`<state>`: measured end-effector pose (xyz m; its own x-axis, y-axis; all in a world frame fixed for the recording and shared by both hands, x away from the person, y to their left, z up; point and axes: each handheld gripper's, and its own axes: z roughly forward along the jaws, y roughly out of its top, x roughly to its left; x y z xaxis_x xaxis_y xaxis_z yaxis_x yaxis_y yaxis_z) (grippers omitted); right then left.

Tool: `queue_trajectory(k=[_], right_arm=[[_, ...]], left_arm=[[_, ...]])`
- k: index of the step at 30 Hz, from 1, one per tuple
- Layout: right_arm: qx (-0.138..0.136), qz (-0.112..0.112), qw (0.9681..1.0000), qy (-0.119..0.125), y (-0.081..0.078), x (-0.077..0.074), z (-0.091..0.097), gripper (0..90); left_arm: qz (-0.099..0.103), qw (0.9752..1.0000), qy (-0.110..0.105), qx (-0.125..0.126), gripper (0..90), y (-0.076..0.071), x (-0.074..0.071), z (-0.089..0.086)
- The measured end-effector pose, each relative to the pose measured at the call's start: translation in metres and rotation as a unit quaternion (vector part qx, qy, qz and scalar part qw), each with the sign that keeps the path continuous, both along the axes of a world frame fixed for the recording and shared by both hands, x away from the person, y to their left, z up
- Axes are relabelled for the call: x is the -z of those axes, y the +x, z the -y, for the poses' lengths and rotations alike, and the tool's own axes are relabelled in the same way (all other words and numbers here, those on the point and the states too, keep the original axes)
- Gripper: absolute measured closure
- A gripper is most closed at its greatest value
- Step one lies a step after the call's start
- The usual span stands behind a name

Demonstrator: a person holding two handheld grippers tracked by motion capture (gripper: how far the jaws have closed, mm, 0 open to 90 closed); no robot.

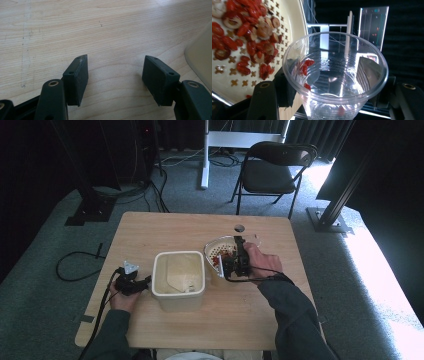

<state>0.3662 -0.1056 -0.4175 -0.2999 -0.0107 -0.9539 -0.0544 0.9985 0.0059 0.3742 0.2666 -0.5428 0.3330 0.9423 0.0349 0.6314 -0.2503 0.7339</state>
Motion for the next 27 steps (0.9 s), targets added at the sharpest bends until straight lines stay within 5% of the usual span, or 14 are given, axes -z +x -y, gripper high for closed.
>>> queue_trajectory(k=[6,8,11,12,16,18,19,21,22,23,24,25,27], right_arm=[[-0.002,0.006,0.9997,0.023,-0.005,-0.002,0.004,34.8],[-0.007,-0.002,0.9987,0.051,-0.006,-0.007,0.006,34.7],[-0.020,-0.033,0.9916,0.123,-0.007,-0.017,0.012,34.6],[-0.024,-0.051,0.9858,0.158,-0.007,-0.021,0.016,34.6],[-0.032,-0.107,0.9550,0.275,-0.003,-0.033,0.033,34.5],[-0.038,-0.135,0.9334,0.330,0.000,-0.038,0.044,34.5],[-0.038,-0.144,0.9261,0.347,0.001,-0.040,0.048,34.5],[-0.044,-0.169,0.9014,0.396,0.004,-0.043,0.057,34.5],[-0.044,-0.169,0.9014,0.396,0.004,-0.043,0.057,34.5],[-0.045,-0.181,0.8890,0.418,0.006,-0.044,0.061,34.6],[-0.045,-0.204,0.8664,0.454,0.010,-0.046,0.067,34.5],[-0.044,-0.212,0.8580,0.466,0.012,-0.046,0.070,34.5],[-0.044,-0.233,0.8359,0.495,0.016,-0.046,0.075,34.5]], left_arm=[[0.000,1.0000,0.000,0.000,38.6,0.000,0.000,0.000],[-0.001,1.0000,0.000,0.000,38.6,0.000,0.000,0.000],[-0.002,1.0000,0.000,0.000,38.6,0.000,0.000,0.000],[-0.002,1.0000,0.001,0.000,38.5,0.000,0.000,0.000],[0.000,1.0000,0.000,0.000,38.4,0.000,0.000,0.000],[0.000,1.0000,-0.001,0.000,38.4,0.000,0.000,0.000],[-0.001,1.0000,0.000,0.000,38.4,0.000,0.000,0.000],[-0.001,1.0000,-0.001,0.000,38.4,0.000,0.000,0.000],[-0.001,1.0000,-0.001,0.000,38.4,0.000,0.000,0.000],[-0.001,1.0000,-0.001,0.000,38.4,0.000,0.000,0.000],[-0.001,1.0000,-0.001,0.000,38.4,0.000,0.000,0.000],[-0.001,1.0000,-0.001,0.000,38.4,0.000,0.000,0.000],[-0.001,1.0000,-0.002,-0.001,38.4,0.000,0.000,0.000]])
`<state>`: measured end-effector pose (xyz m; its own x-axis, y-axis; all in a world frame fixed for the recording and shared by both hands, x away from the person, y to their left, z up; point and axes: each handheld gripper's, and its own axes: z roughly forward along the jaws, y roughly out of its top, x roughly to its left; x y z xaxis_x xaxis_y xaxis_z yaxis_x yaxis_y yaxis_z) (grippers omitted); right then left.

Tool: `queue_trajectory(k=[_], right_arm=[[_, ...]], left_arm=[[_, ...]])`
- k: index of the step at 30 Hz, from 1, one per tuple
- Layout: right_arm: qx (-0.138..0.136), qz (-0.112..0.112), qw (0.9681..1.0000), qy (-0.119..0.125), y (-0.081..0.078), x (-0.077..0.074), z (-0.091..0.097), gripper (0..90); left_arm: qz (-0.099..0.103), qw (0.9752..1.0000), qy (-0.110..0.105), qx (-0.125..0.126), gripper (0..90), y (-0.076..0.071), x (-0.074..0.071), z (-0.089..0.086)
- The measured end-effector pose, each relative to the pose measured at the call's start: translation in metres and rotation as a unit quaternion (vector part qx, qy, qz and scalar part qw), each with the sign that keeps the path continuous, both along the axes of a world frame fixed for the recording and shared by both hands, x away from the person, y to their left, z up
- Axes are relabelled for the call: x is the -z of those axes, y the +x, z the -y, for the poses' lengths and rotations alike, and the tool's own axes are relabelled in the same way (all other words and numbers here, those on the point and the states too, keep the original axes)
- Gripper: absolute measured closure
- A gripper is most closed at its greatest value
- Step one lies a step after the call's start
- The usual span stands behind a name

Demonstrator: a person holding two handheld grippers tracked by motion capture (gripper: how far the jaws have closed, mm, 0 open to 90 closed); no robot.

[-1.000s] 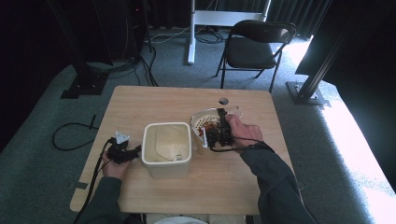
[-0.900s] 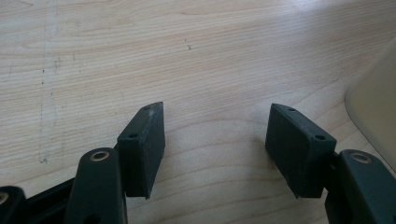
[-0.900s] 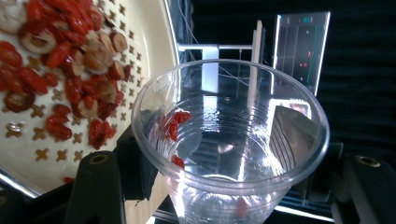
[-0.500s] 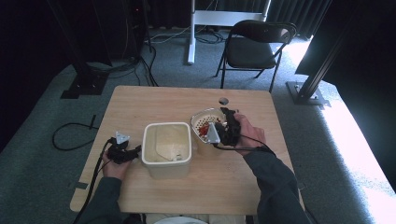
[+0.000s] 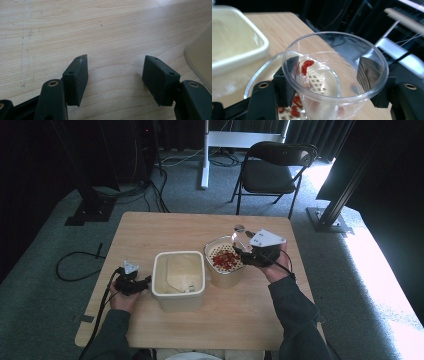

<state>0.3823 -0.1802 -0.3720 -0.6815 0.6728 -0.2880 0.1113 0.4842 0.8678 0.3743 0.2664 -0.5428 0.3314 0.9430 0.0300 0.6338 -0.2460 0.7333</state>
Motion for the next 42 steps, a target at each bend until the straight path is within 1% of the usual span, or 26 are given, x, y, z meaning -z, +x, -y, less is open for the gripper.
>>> queue_trajectory(k=[3,5,6,8,9,10,13,15,17,20,26,27,29,31,37,42], right_arm=[[-0.003,-0.031,0.9985,0.045,0.005,0.002,0.006,34.5],[-0.008,-0.044,0.9968,0.066,0.007,0.002,0.009,34.4],[-0.010,-0.056,0.9951,0.081,0.008,0.003,0.011,34.4],[-0.011,-0.065,0.9930,0.097,0.009,0.003,0.013,34.4],[-0.011,-0.065,0.9930,0.097,0.009,0.003,0.013,34.4],[-0.013,-0.069,0.9919,0.106,0.009,0.002,0.015,34.3],[-0.012,-0.071,0.9913,0.111,0.008,0.001,0.016,34.2],[-0.018,-0.073,0.9900,0.120,0.006,0.000,0.017,34.1],[-0.017,-0.073,0.9898,0.121,0.005,-0.001,0.016,34.0],[-0.023,-0.077,0.9880,0.132,0.004,-0.003,0.016,33.8],[-0.030,-0.079,0.9865,0.140,0.002,-0.006,0.014,33.7],[-0.037,-0.080,0.9852,0.147,0.000,-0.007,0.014,33.6],[-0.037,-0.081,0.9849,0.148,-0.001,-0.008,0.013,33.5],[-0.043,-0.082,0.9837,0.154,-0.003,-0.010,0.012,33.3],[-0.050,-0.078,0.9842,0.151,-0.006,-0.014,0.006,32.9],[-0.056,-0.080,0.9836,0.152,-0.009,-0.014,0.001,32.7]], left_arm=[[0.000,1.0000,0.000,0.000,38.4,0.000,0.000,0.000],[0.000,1.0000,0.001,0.000,38.4,0.000,0.000,0.000],[0.000,1.0000,0.001,0.000,38.4,0.000,0.000,0.000],[0.001,1.0000,0.001,0.000,38.4,0.000,0.000,0.000],[0.001,1.0000,0.001,0.000,38.4,0.000,0.000,0.000],[0.001,1.0000,0.001,0.000,38.4,0.000,0.000,0.000],[0.001,1.0000,0.002,0.001,38.4,0.000,0.000,0.000],[0.000,1.0000,0.001,0.001,38.4,0.000,0.000,0.000],[0.000,1.0000,0.001,0.001,38.4,0.000,0.000,0.000],[0.000,1.0000,0.001,0.002,38.4,0.000,0.000,0.000],[0.000,1.0000,0.001,0.002,38.0,0.000,0.000,0.000],[0.000,1.0000,0.001,0.002,38.0,0.000,0.000,0.000],[-0.001,1.0000,0.000,0.002,38.0,0.000,0.000,0.000],[-0.001,1.0000,0.000,0.002,37.9,0.000,0.000,0.000],[-0.001,1.0000,0.000,0.002,37.8,0.000,0.000,0.000],[-0.001,1.0000,0.000,0.002,37.8,0.000,0.000,0.000]])
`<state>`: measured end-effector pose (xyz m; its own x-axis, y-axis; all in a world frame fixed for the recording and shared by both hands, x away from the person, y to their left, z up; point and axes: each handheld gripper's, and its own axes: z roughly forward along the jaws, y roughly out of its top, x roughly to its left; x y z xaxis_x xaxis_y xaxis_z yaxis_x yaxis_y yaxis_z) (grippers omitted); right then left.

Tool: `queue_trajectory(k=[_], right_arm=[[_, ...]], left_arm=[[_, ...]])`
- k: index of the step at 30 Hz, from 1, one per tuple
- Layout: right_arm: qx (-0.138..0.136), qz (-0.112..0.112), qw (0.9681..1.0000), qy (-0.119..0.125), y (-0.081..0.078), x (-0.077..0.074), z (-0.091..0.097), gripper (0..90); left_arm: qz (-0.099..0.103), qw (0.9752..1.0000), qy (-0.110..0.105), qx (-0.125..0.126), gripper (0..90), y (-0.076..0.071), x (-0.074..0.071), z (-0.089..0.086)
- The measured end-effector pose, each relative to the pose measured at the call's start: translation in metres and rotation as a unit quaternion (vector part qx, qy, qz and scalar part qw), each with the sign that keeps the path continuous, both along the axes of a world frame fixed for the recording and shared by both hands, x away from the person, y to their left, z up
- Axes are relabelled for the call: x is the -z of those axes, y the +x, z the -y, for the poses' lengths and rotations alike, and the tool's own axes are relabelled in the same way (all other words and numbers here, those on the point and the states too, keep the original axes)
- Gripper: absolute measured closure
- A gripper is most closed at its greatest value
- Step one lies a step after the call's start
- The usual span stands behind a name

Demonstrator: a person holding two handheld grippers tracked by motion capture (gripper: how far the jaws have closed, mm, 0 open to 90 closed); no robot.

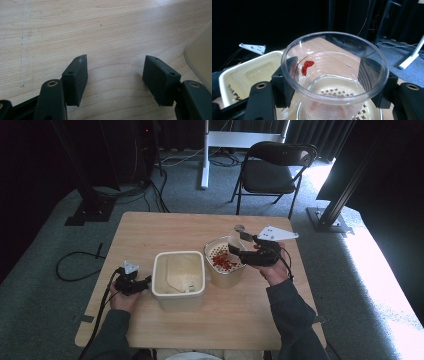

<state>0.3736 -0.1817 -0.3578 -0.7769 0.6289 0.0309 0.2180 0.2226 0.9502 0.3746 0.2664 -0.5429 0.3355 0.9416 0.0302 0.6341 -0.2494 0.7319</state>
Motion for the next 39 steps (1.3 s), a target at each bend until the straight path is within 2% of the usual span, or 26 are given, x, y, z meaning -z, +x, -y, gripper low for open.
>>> queue_trajectory(k=[15,39], right_arm=[[-0.025,-0.004,0.9997,0.007,-0.005,-0.002,-0.014,32.1],[-0.087,-0.013,0.9961,0.006,-0.008,-0.001,-0.059,31.2]], left_arm=[[0.000,1.0000,0.000,0.000,37.8,0.000,0.000,0.000],[-0.001,1.0000,-0.003,0.000,37.7,0.000,0.000,0.000]])
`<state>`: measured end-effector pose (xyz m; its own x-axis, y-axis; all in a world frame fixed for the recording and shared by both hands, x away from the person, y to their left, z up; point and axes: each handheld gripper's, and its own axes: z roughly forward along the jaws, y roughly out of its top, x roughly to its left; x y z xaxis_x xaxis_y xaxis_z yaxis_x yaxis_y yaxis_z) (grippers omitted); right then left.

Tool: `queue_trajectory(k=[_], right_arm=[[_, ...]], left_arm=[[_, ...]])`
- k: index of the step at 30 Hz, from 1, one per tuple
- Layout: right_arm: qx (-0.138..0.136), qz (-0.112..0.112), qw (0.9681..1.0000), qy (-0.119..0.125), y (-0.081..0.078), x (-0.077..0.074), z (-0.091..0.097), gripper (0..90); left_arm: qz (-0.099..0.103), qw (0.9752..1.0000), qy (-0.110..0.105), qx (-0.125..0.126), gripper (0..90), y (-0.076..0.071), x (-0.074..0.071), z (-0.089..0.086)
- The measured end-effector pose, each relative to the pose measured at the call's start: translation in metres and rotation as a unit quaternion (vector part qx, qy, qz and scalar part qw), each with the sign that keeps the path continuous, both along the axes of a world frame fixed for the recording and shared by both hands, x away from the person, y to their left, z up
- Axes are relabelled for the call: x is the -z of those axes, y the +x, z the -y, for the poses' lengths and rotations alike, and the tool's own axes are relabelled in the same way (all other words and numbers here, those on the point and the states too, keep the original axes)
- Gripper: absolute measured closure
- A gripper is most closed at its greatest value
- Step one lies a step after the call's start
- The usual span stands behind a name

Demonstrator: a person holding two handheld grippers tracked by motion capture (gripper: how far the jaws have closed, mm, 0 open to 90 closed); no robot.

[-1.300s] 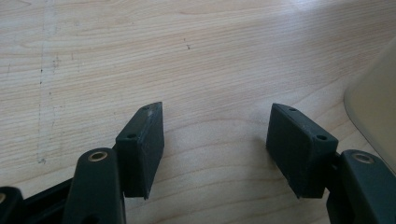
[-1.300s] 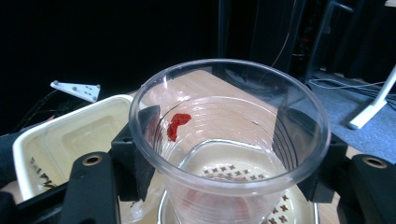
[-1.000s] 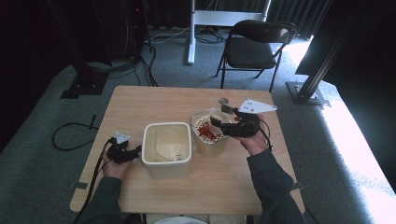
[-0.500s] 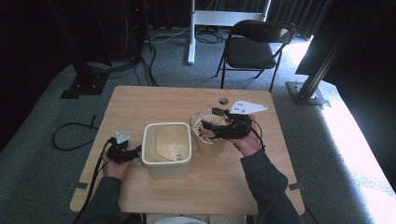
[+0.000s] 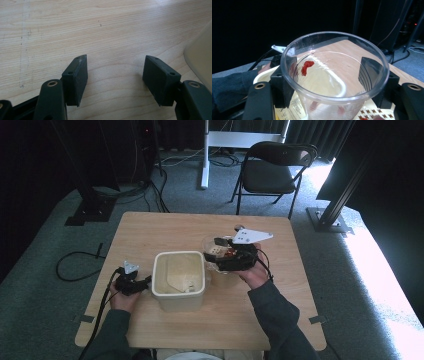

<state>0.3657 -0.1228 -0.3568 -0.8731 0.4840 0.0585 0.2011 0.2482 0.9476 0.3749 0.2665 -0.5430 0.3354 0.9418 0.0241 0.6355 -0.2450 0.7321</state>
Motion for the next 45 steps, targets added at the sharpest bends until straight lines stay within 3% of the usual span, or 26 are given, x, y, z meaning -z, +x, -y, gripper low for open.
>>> queue_trajectory(k=[21,40,45], right_arm=[[-0.051,-0.004,0.9987,0.005,-0.001,0.001,-0.049,29.4],[-0.081,-0.012,0.9962,0.028,0.005,-0.001,-0.075,26.5],[-0.075,-0.023,0.9962,0.037,0.006,-0.002,-0.076,18.1]], left_arm=[[-0.002,1.0000,-0.004,0.001,37.6,0.000,0.000,0.000],[-0.002,1.0000,-0.005,0.000,37.6,0.001,0.000,-0.001],[-0.002,1.0000,-0.005,0.000,37.6,0.001,0.000,-0.001]])
